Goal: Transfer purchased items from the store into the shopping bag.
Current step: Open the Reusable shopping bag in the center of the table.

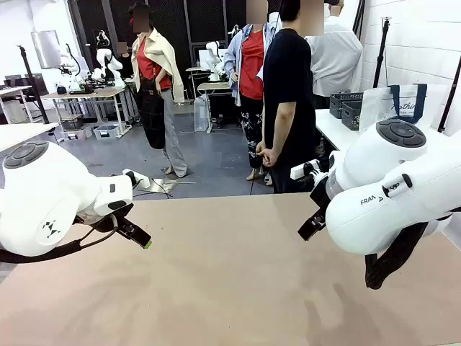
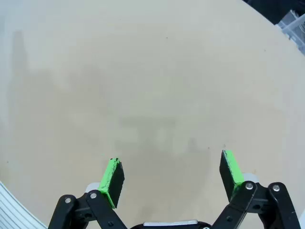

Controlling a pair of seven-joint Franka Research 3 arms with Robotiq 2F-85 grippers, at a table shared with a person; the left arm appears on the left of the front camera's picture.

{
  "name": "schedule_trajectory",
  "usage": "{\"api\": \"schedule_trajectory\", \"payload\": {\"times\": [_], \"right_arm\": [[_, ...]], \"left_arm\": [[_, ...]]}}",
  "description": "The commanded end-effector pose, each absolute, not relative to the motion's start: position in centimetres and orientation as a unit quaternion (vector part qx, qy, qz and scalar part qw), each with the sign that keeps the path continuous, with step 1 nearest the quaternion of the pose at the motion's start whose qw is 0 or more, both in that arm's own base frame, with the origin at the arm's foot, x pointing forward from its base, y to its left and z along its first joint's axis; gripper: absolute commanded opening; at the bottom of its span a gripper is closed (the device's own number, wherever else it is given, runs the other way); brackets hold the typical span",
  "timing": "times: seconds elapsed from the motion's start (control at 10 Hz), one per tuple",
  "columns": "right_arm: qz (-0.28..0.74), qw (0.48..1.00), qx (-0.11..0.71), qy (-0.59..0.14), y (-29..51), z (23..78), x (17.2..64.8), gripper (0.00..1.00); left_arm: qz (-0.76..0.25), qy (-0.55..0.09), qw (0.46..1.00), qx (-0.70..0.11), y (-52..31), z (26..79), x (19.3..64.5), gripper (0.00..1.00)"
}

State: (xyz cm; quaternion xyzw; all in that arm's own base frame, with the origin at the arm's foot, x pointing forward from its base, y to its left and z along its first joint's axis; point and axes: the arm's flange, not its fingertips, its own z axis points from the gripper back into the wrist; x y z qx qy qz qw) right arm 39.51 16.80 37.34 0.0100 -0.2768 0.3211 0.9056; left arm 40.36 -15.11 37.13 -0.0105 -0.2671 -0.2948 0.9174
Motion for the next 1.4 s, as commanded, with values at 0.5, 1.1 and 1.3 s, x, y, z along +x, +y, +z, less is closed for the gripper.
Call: {"api": "schedule_trajectory", "payload": {"times": [0.5, 1.1, 1.3], "right_arm": [[0.321, 0.906, 0.010, -0.277, 16.81, 37.34, 39.51, 1.00], [0.321, 0.906, 0.010, -0.277, 16.81, 37.34, 39.51, 1.00], [0.321, 0.906, 0.010, -0.277, 16.81, 37.34, 39.51, 1.00]], "left_arm": [[-0.295, -0.267, 0.917, -0.011, -15.11, 37.14, 40.36, 1.00], [-0.295, -0.267, 0.917, -0.011, -15.11, 37.14, 40.36, 1.00], [-0.295, -0.267, 0.917, -0.011, -15.11, 37.14, 40.36, 1.00]]}}
